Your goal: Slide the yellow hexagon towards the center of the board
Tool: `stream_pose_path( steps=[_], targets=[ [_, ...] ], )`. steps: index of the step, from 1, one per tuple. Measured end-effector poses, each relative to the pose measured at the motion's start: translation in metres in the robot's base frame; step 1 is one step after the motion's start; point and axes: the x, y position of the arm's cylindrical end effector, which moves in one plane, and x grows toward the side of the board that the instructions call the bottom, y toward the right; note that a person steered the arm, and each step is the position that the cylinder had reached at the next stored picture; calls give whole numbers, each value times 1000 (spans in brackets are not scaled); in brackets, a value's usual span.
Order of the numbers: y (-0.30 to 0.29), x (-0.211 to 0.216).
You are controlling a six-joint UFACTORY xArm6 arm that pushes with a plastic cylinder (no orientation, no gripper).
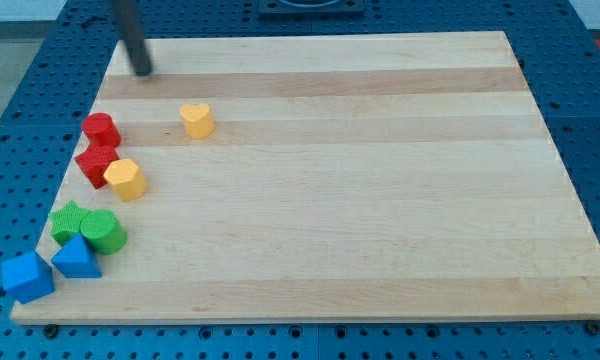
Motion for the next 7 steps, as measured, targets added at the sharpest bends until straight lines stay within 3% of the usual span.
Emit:
stream_pose_path(
  steps=[1, 4, 7],
  targets=[
    [-18, 16],
    [-18, 195],
    [-18, 254]
  ],
)
